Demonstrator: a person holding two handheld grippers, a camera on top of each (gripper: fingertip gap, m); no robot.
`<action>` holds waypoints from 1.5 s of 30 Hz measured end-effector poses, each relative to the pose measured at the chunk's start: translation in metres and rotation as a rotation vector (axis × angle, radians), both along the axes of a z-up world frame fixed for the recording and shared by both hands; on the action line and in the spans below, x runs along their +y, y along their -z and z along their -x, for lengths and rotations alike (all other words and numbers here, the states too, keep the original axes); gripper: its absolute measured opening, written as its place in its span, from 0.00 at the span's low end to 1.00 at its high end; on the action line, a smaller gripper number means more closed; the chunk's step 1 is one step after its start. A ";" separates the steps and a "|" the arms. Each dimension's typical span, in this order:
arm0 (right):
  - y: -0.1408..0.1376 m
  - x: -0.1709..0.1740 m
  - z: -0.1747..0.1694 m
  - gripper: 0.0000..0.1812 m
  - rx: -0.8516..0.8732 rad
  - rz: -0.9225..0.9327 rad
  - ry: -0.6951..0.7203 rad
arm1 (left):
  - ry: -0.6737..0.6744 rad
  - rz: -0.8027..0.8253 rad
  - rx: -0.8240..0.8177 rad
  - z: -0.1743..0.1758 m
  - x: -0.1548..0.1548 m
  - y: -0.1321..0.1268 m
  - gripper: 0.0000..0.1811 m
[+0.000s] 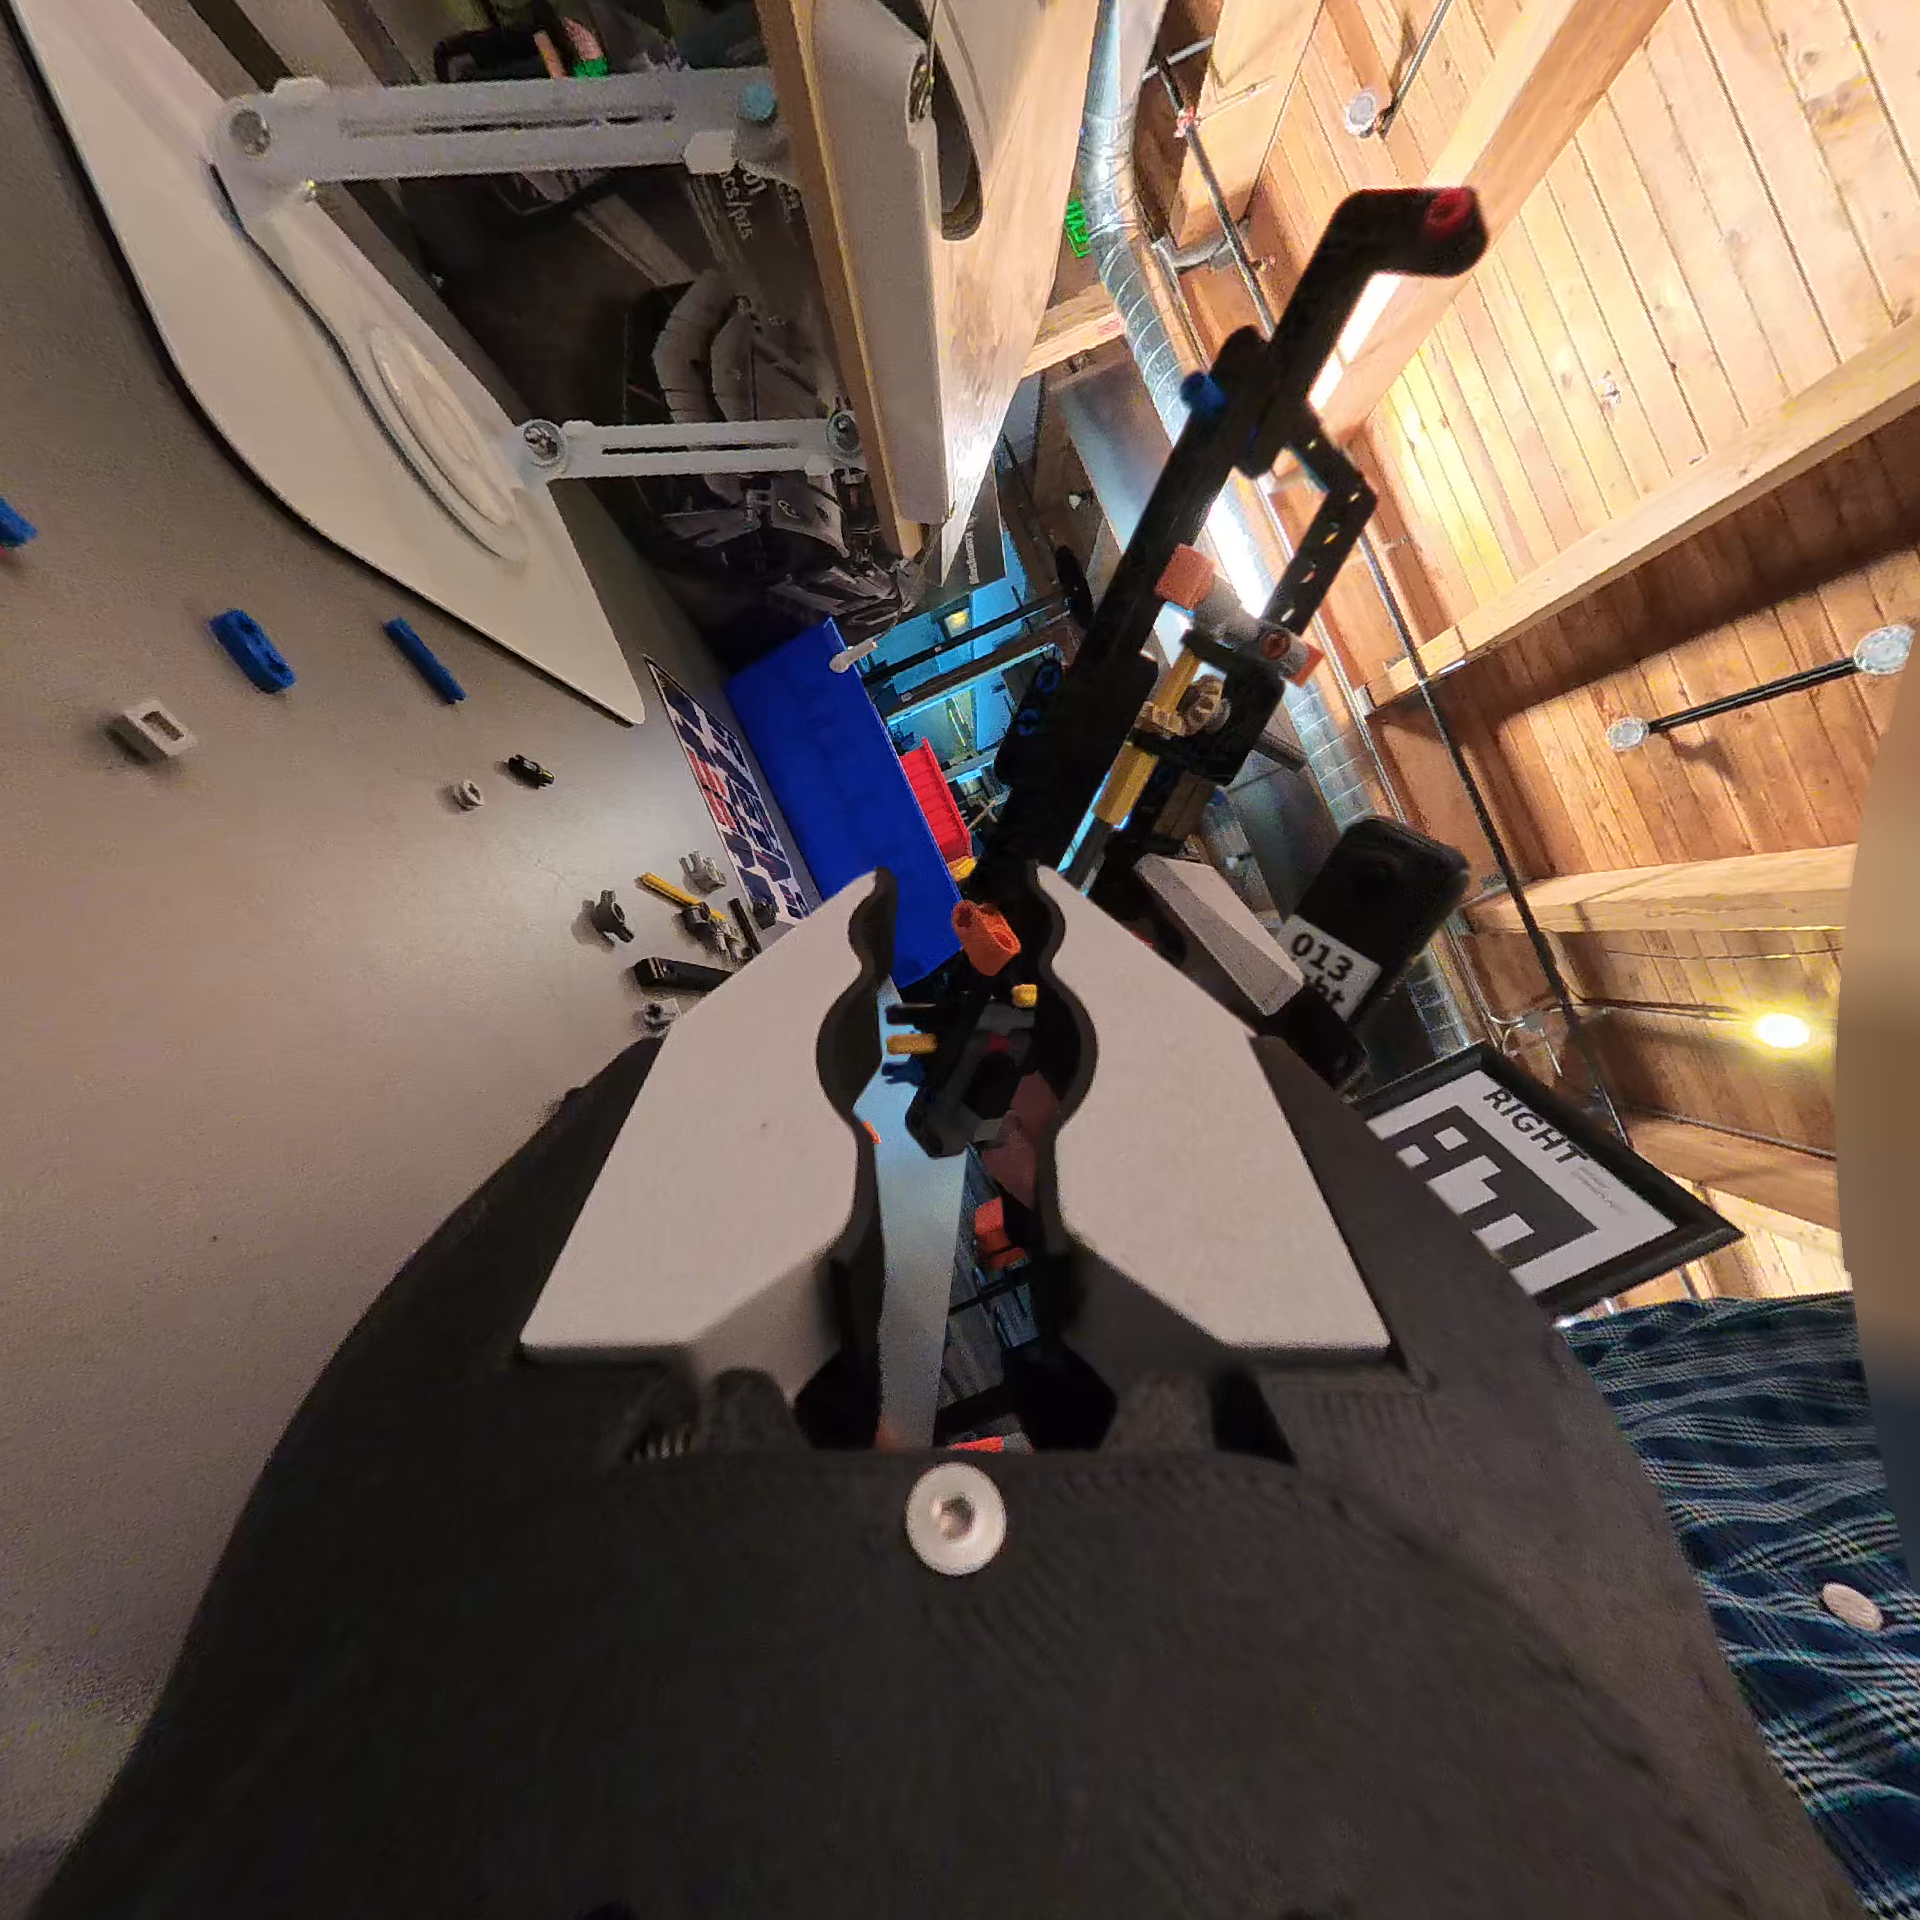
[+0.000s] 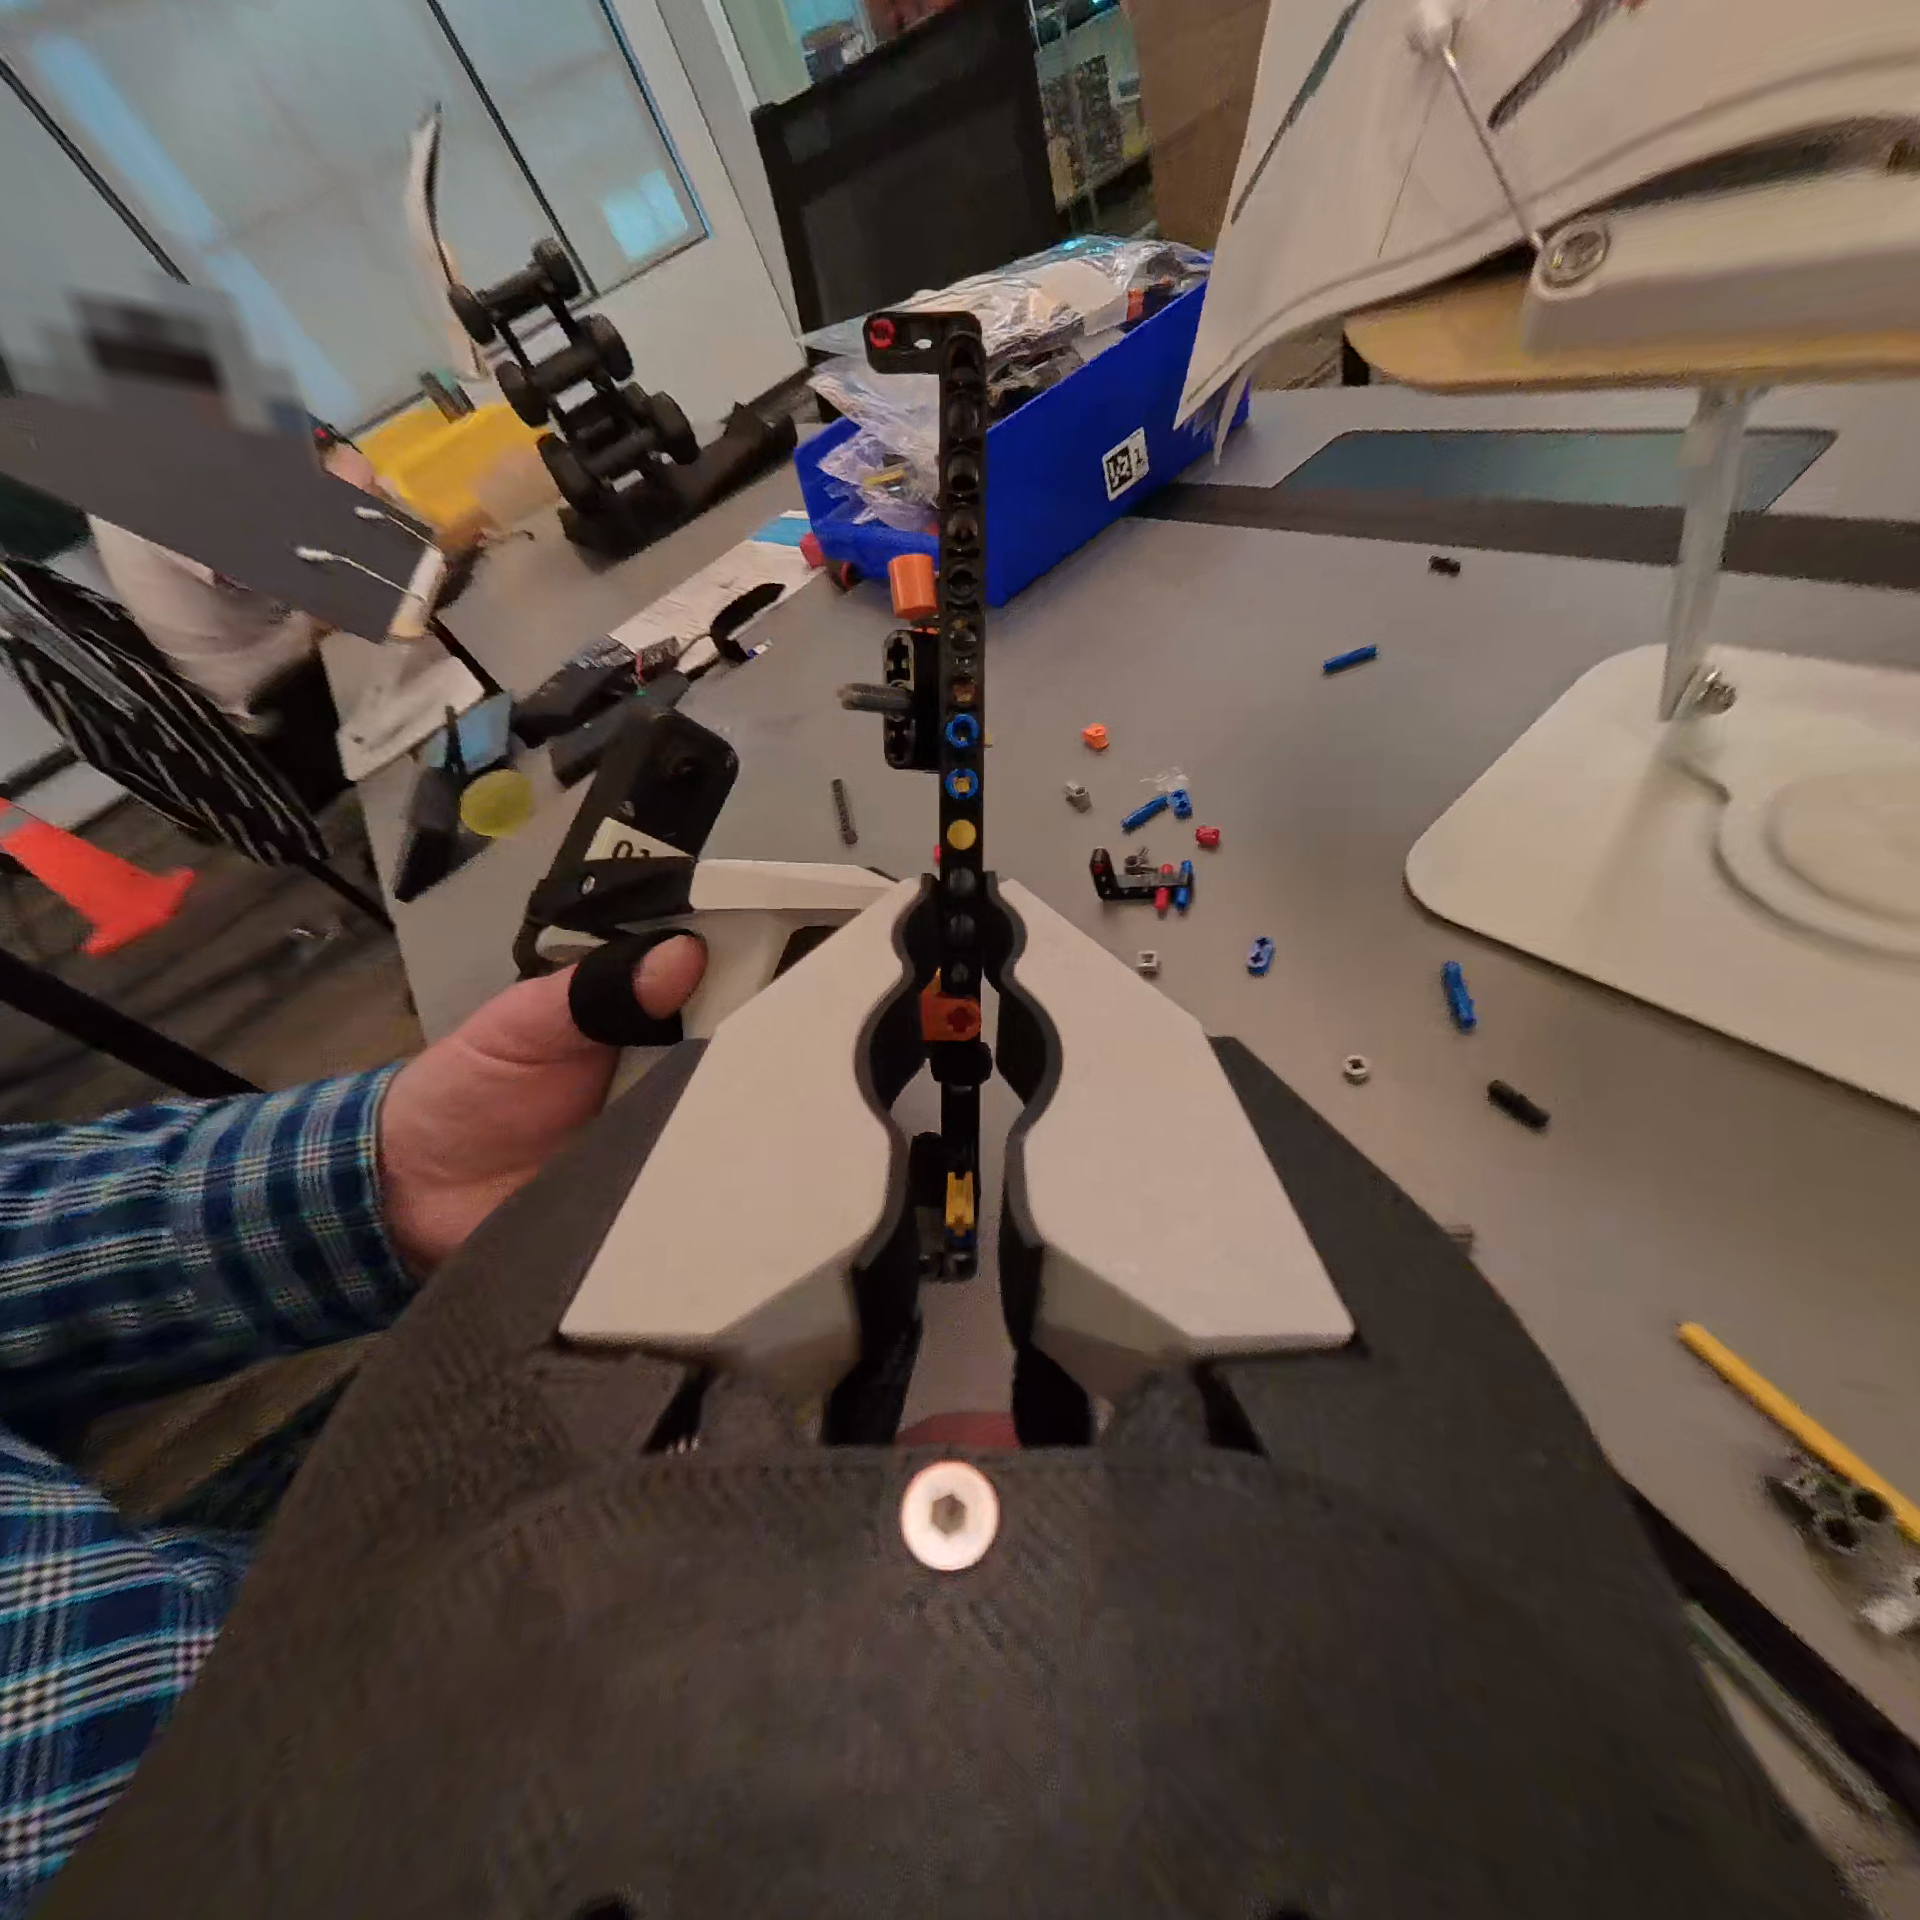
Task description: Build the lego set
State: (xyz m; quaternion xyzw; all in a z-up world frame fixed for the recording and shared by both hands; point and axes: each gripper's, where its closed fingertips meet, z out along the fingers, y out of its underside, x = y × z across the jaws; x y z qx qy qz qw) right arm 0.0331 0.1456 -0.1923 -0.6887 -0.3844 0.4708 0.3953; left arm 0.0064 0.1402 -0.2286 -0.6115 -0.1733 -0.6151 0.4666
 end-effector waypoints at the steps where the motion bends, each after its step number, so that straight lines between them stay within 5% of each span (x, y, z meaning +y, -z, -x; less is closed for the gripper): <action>1: -0.001 -0.001 0.000 0.03 -0.014 -0.026 0.004 | 0.003 -0.003 0.001 0.000 0.000 -0.001 0.12; 12: -0.003 -0.006 0.002 0.03 -0.067 -0.129 0.002 | 0.004 -0.033 0.025 -0.001 -0.001 -0.008 0.14; 21: 0.002 -0.011 0.002 0.03 0.249 0.438 -0.149 | 0.016 -0.125 0.087 -0.004 -0.006 -0.028 0.17; 30: -0.002 -0.020 0.004 0.02 0.408 0.650 -0.276 | 0.023 -0.174 0.168 -0.013 -0.011 -0.042 0.04; 39: -0.007 -0.018 0.002 0.05 0.506 0.704 -0.310 | -0.013 -0.182 0.255 -0.015 -0.011 -0.050 0.03; 45: 0.003 -0.006 0.002 0.11 0.337 0.469 -0.174 | -0.077 -0.166 0.327 -0.006 -0.008 -0.047 0.03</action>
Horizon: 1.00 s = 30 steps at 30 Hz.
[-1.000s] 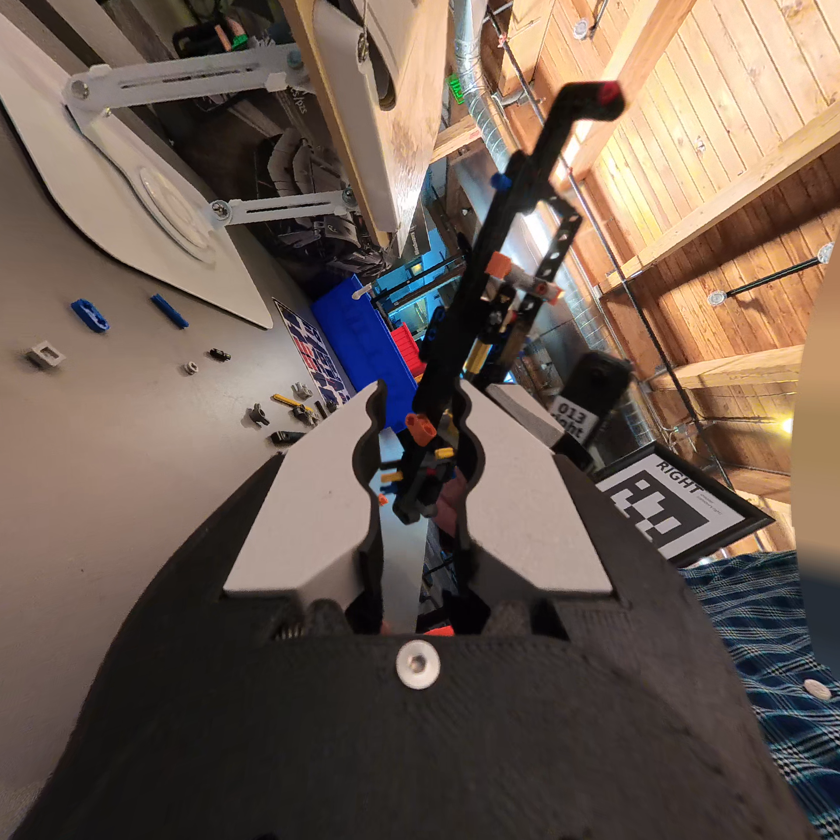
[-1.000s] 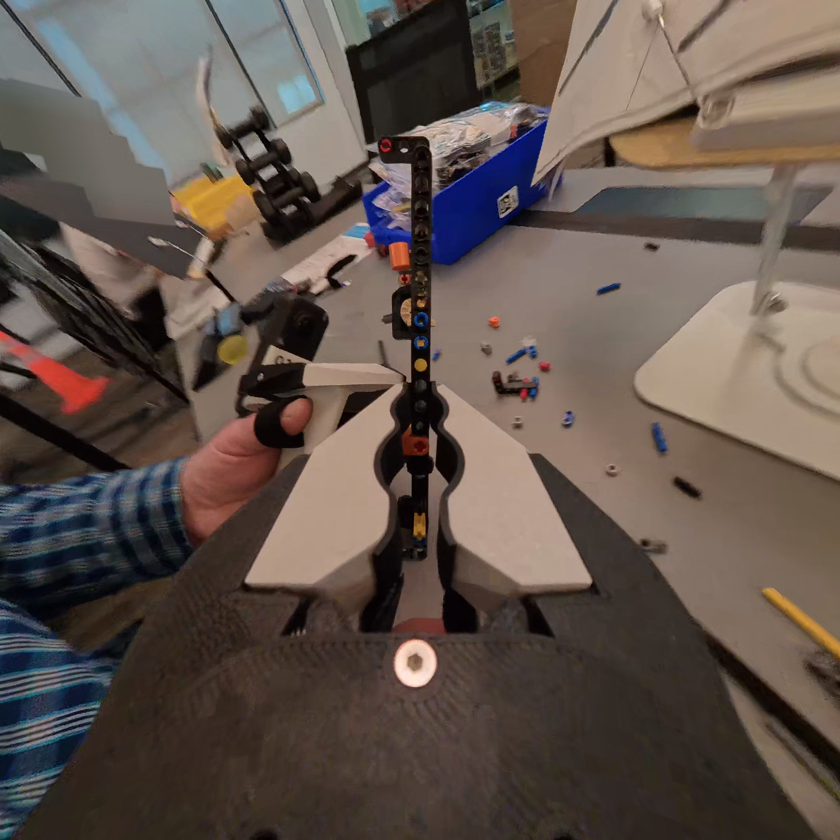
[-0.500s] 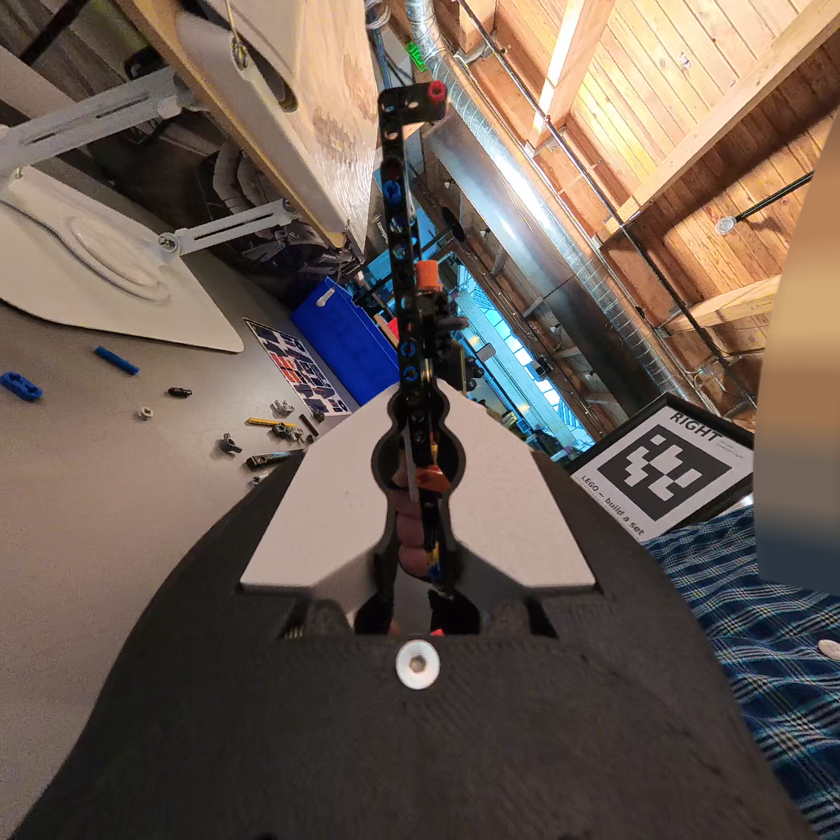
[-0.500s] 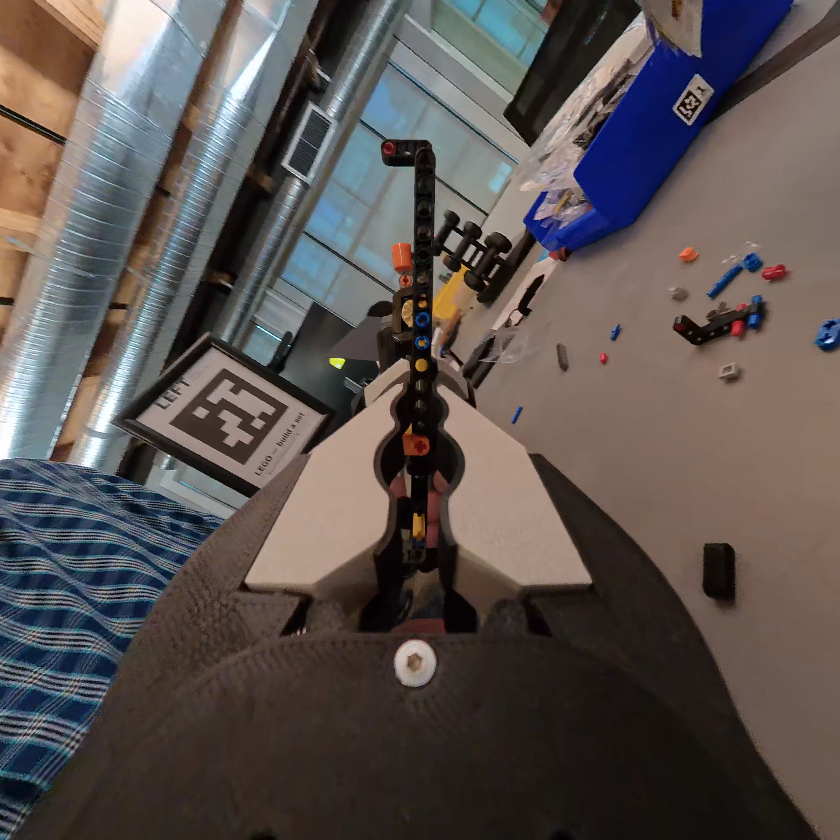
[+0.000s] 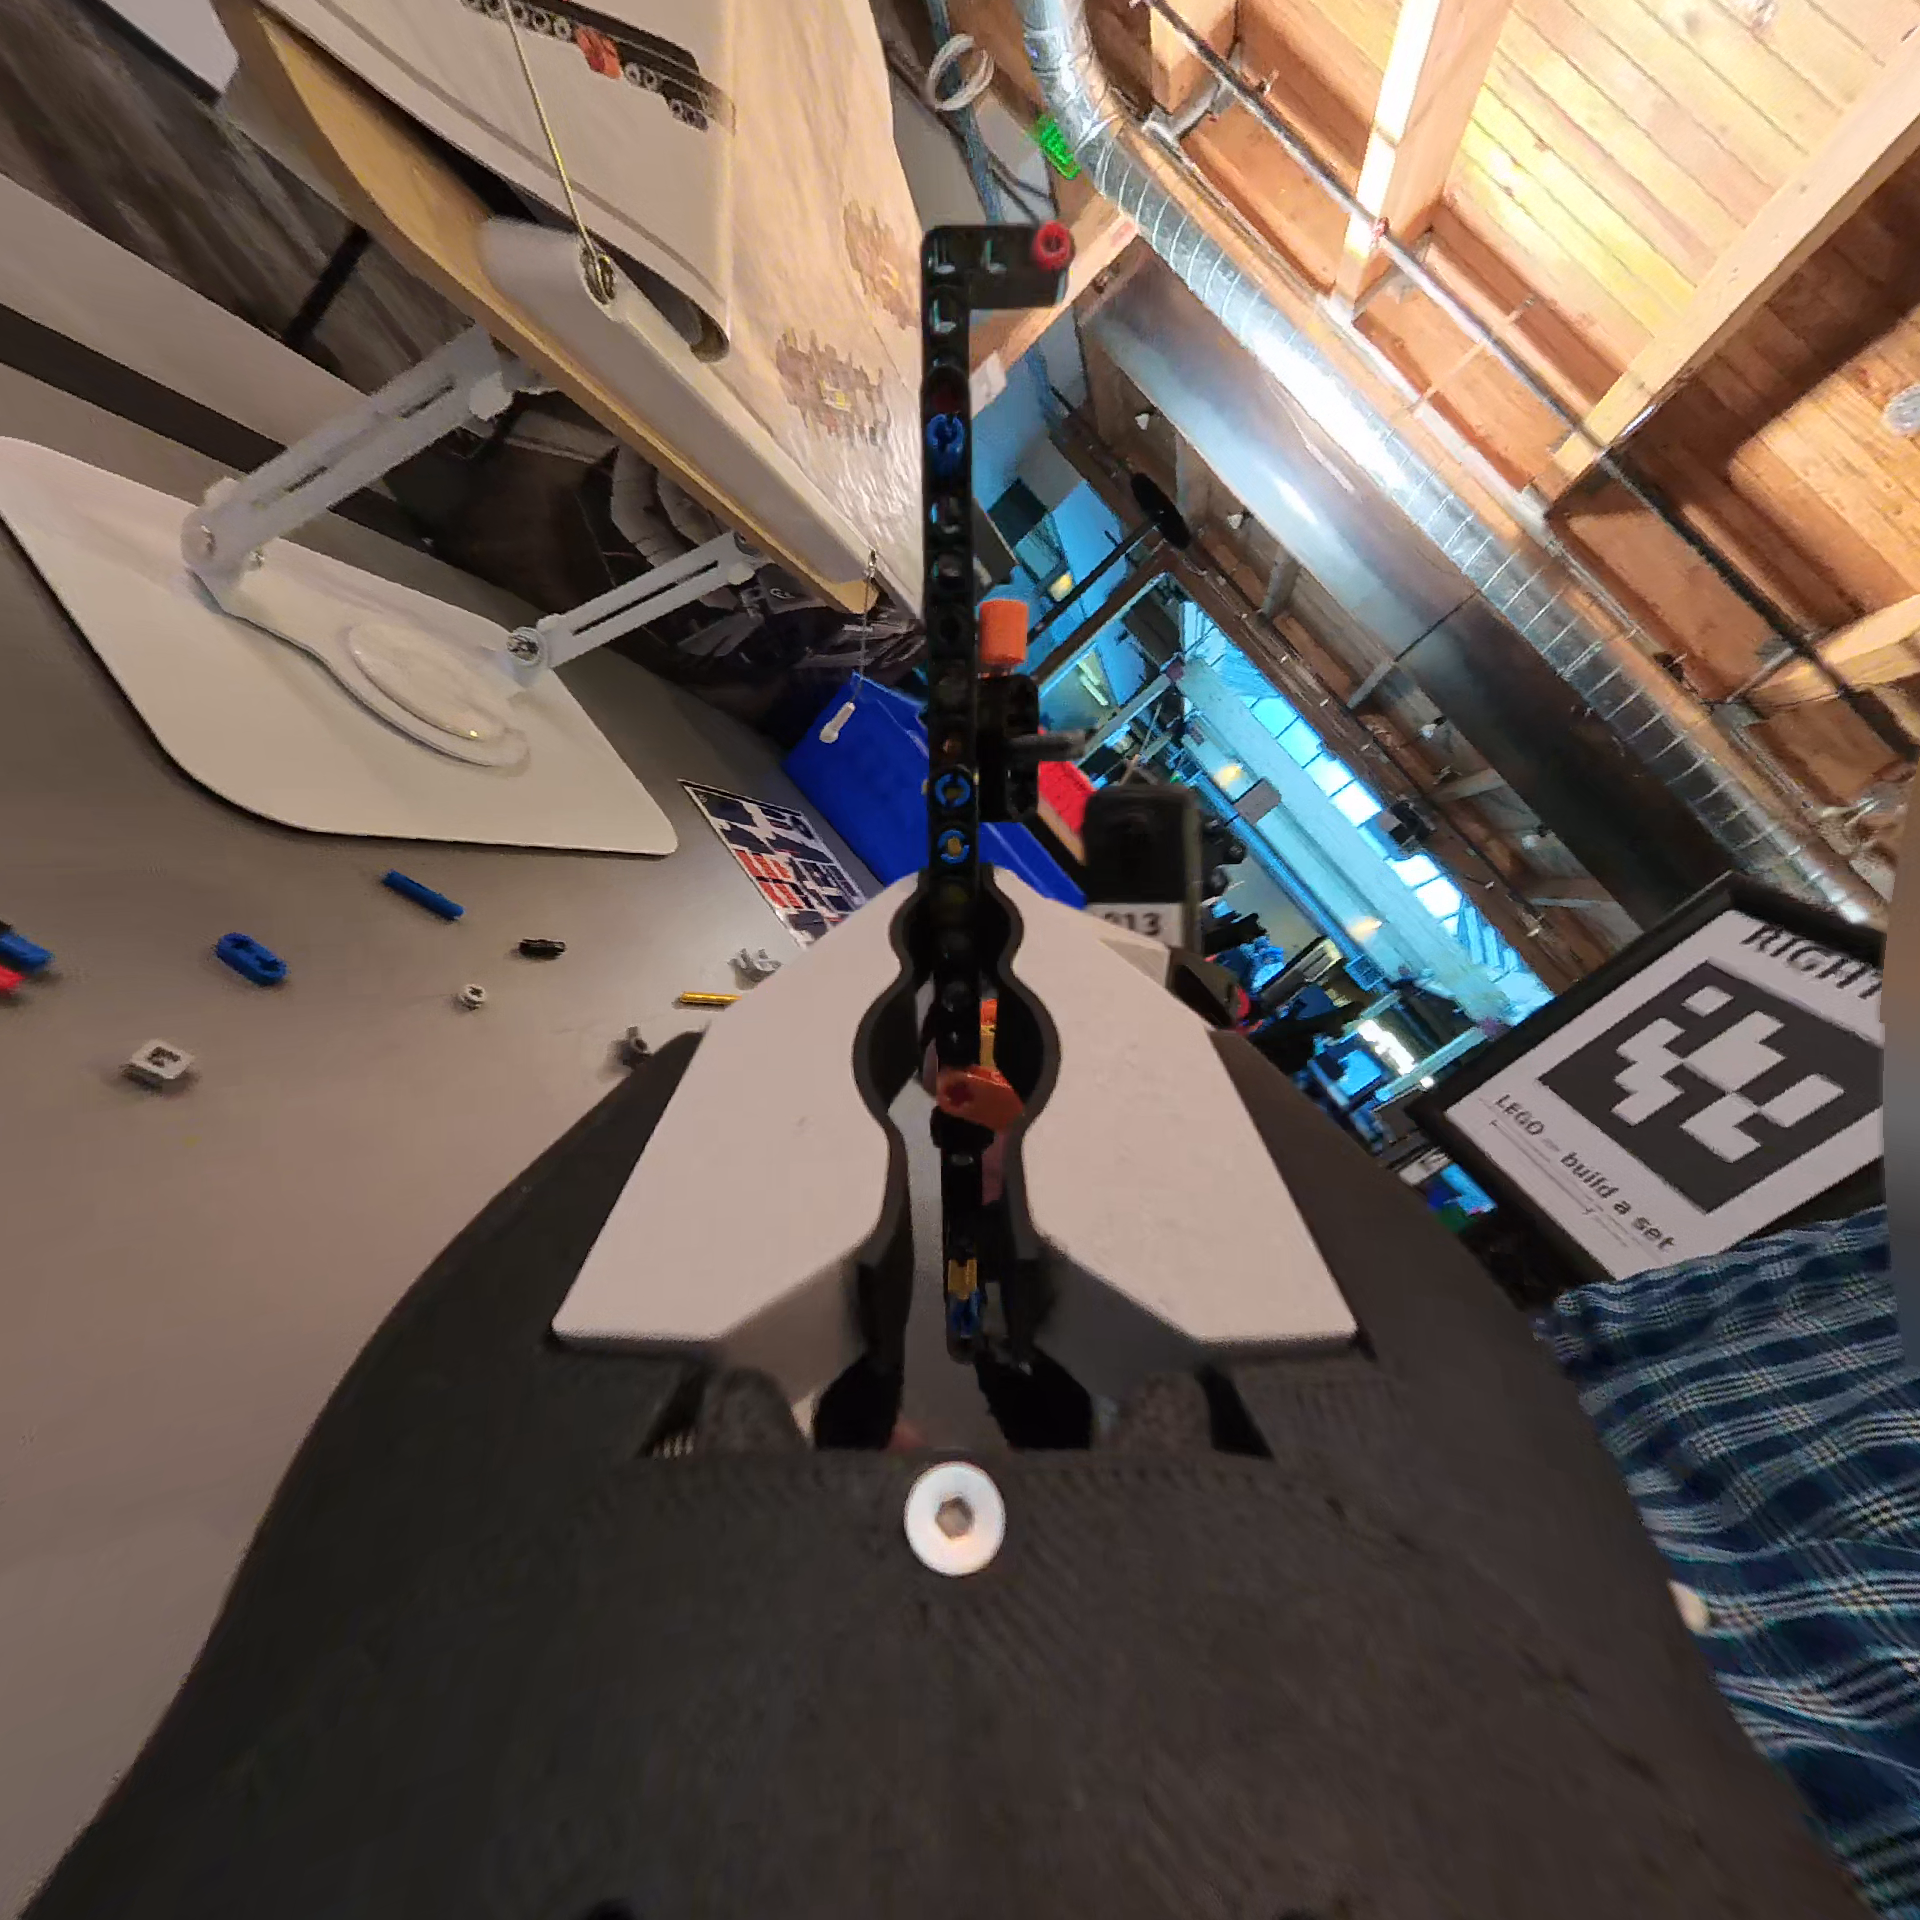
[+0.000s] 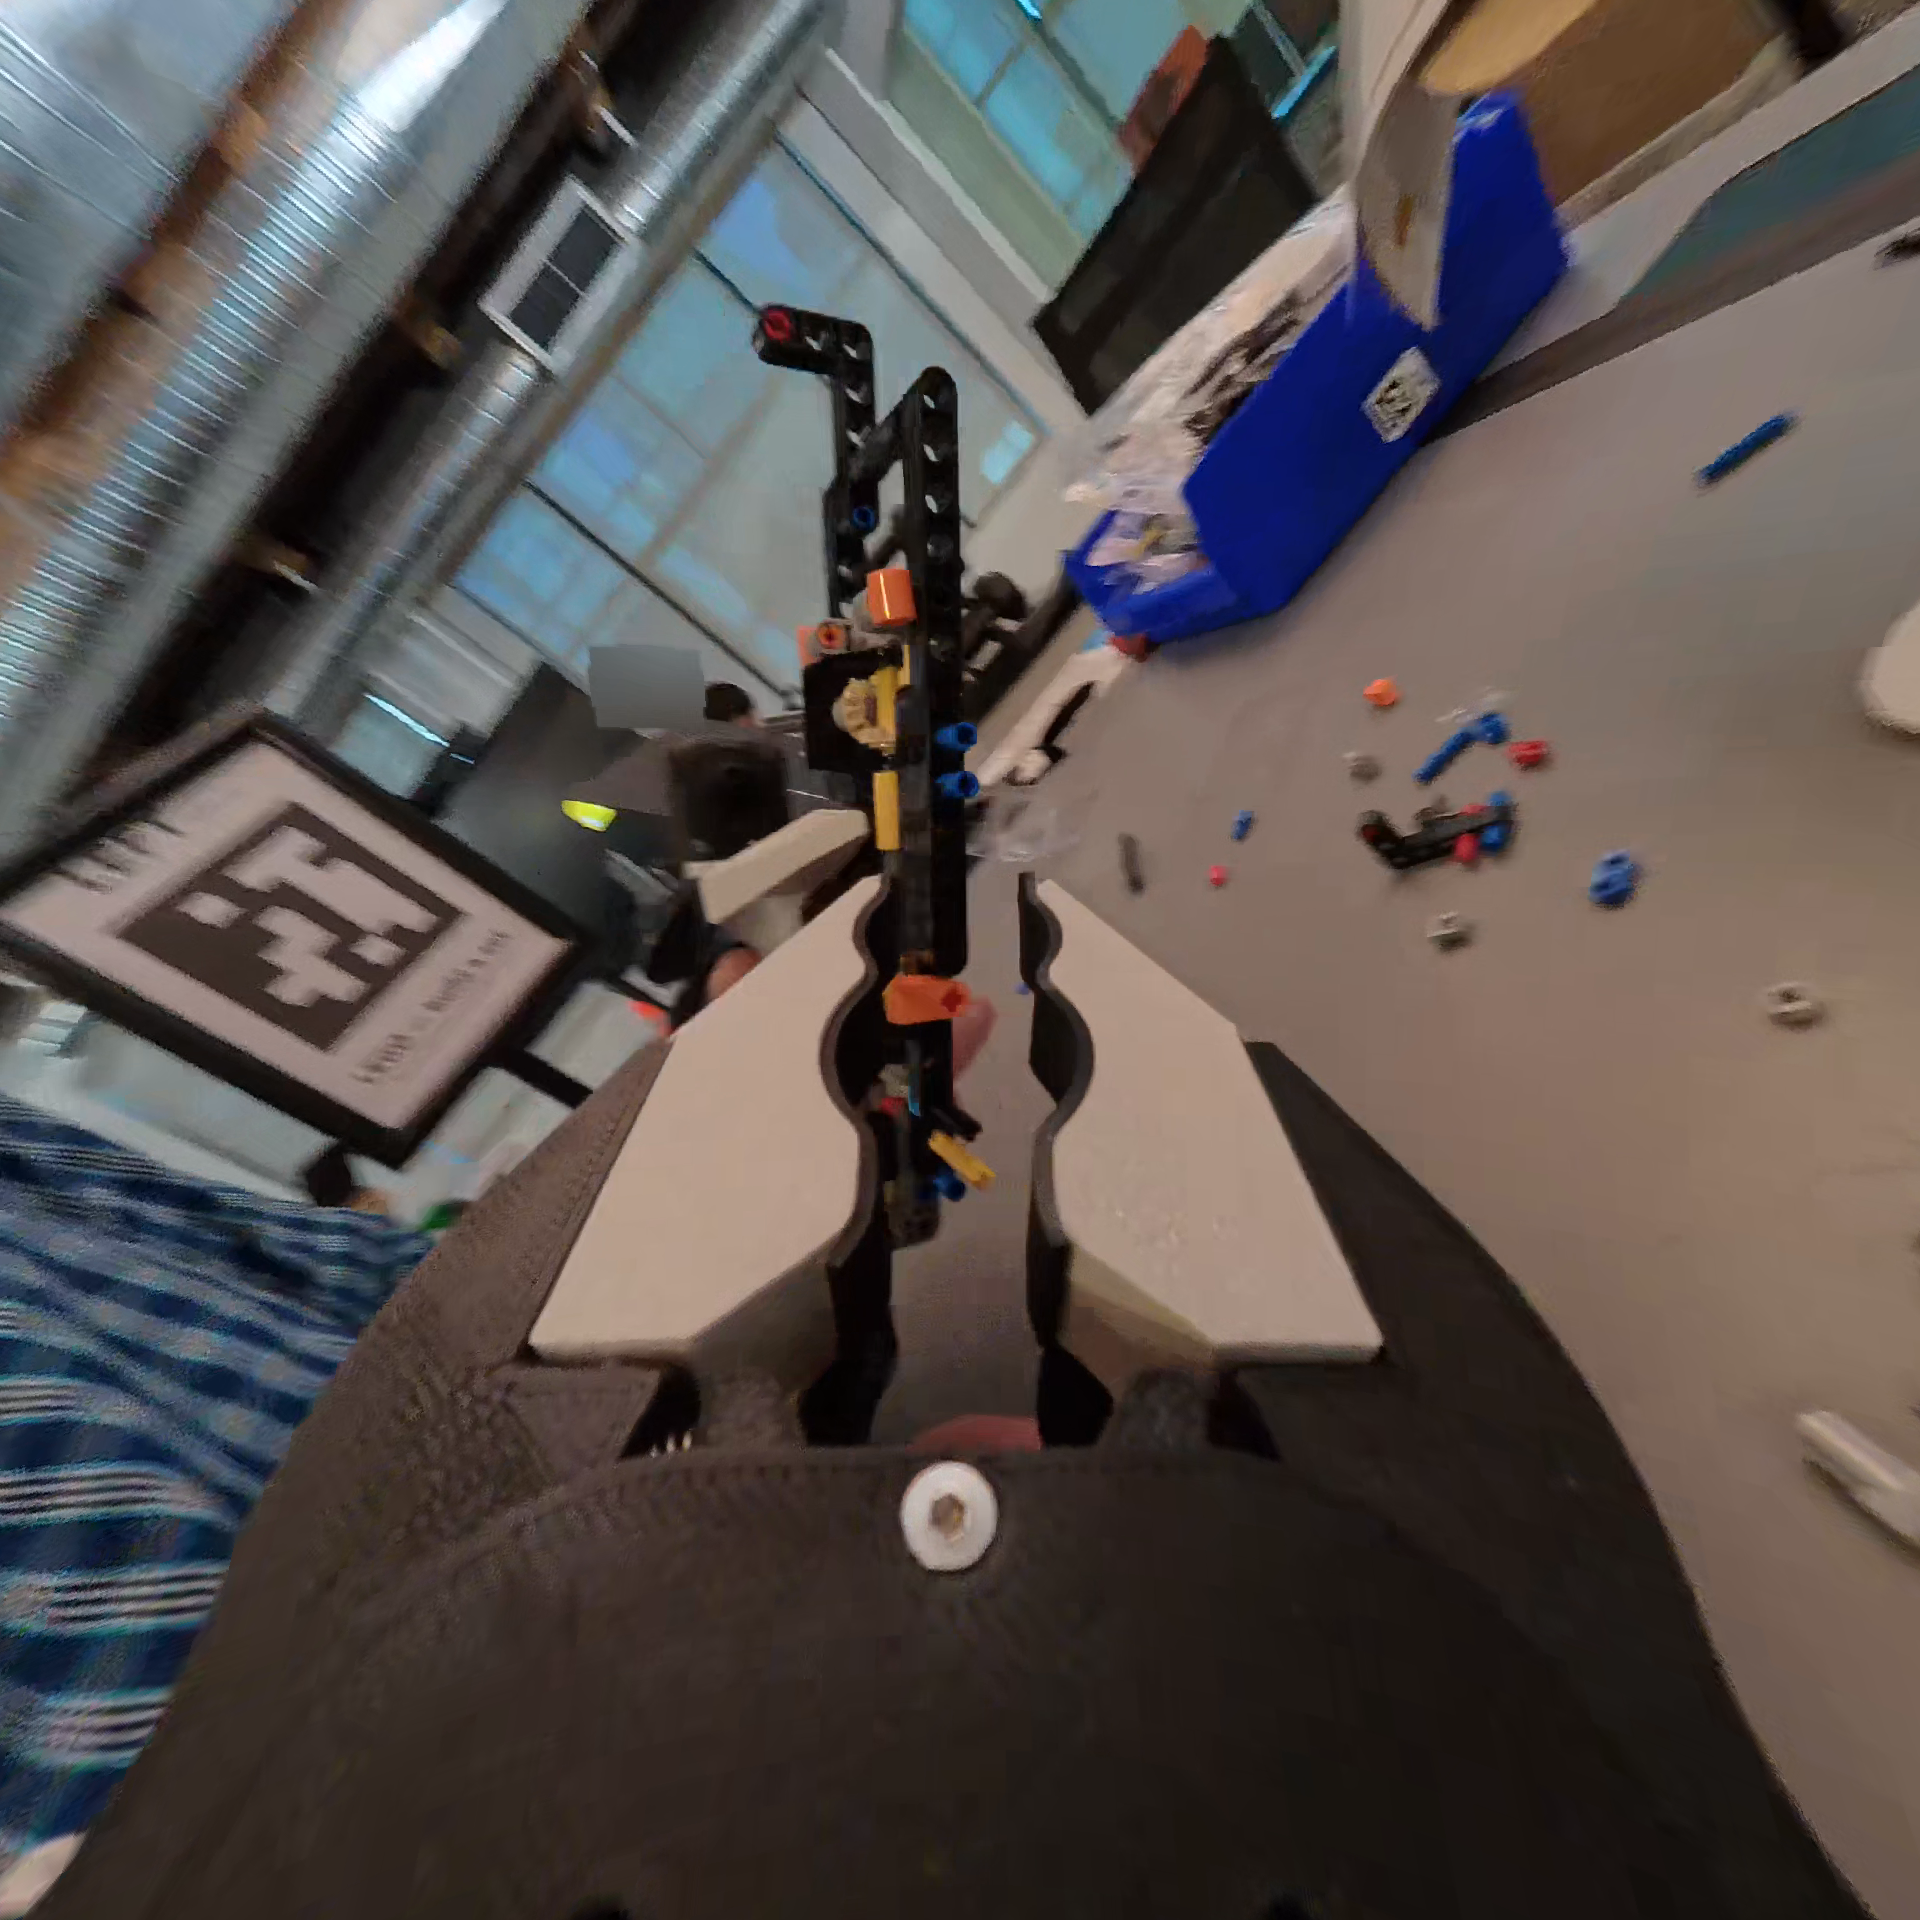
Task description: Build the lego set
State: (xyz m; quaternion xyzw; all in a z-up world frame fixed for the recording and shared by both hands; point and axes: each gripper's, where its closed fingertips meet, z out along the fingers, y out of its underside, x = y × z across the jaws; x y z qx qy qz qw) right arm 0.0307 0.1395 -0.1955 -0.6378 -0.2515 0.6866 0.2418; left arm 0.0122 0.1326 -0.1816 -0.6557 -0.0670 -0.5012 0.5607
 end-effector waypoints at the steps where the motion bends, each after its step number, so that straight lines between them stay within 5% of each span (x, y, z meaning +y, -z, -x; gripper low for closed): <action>1: 0.002 0.002 0.000 0.11 -0.043 -0.059 0.024 | -0.003 -0.003 0.035 -0.002 0.000 0.000 0.03; 8: 0.000 0.008 -0.002 0.11 -0.192 -0.282 0.120 | -0.033 0.002 0.168 -0.012 0.000 0.004 0.03; 13: 0.005 0.008 -0.003 0.10 -0.162 -0.186 0.092 | -0.057 0.020 0.227 -0.013 0.002 0.006 0.03; 30: 0.016 0.009 0.000 0.12 -0.140 -0.074 0.077 | -0.208 -0.036 0.909 -0.023 0.003 0.011 0.03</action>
